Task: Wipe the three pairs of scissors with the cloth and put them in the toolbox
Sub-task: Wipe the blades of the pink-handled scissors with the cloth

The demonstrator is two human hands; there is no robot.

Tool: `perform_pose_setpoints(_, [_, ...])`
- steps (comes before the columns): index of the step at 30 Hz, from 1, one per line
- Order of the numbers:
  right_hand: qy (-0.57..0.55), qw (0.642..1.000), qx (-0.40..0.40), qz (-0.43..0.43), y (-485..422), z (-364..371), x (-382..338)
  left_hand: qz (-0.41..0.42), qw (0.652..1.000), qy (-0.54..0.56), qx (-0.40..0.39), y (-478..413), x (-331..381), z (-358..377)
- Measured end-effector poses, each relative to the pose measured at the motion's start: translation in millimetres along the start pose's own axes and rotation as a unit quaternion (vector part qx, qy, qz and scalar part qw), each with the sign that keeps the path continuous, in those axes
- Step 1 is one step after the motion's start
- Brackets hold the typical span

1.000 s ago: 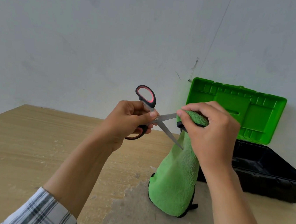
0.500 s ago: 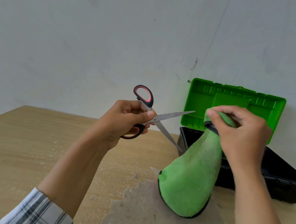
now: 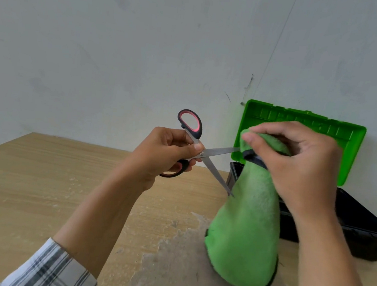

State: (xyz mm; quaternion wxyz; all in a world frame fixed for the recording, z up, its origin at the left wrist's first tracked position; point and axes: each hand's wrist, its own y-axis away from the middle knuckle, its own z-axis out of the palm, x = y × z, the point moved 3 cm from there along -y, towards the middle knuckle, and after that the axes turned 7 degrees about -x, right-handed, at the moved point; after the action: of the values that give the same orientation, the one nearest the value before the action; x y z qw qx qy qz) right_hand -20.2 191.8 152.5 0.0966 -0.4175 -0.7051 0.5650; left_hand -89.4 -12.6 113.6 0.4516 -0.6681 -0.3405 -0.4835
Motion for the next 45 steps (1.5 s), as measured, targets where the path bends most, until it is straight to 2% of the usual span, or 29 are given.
perform_pose_setpoints(3, [0.05, 0.997, -0.035, -0.036, 5, 22, -5, 0.005, 1.0, 0.015, 0.001, -1, 0, 4])
perform_pose_setpoints(10, [0.089, 0.994, -0.029, -0.063, 14, 52, -8, 0.015, 1.0, 0.023, 0.015, -2, -2, 5])
perform_pose_setpoints(28, [0.122, 0.991, 0.051, 0.014, 9, 17, 29, -0.016, 0.999, 0.03, 0.01, -2, -5, 3])
perform_pose_setpoints(31, [0.095, 0.992, 0.077, 0.017, 7, 4, 26, -0.024, 0.999, 0.025, 0.007, -4, -7, 4])
perform_pose_setpoints(35, [0.041, 0.999, 0.026, -0.019, 3, 9, 3, -0.017, 1.0, 0.019, 0.006, -5, -6, 4])
perform_pose_setpoints(39, [0.048, 0.997, -0.042, -0.054, 8, 36, -8, 0.002, 1.0, 0.027, 0.007, -4, -6, 7])
perform_pose_setpoints(45, [0.072, 0.995, -0.026, -0.058, 18, 60, -8, 0.05, 0.998, -0.013, 0.017, -2, 0, 10])
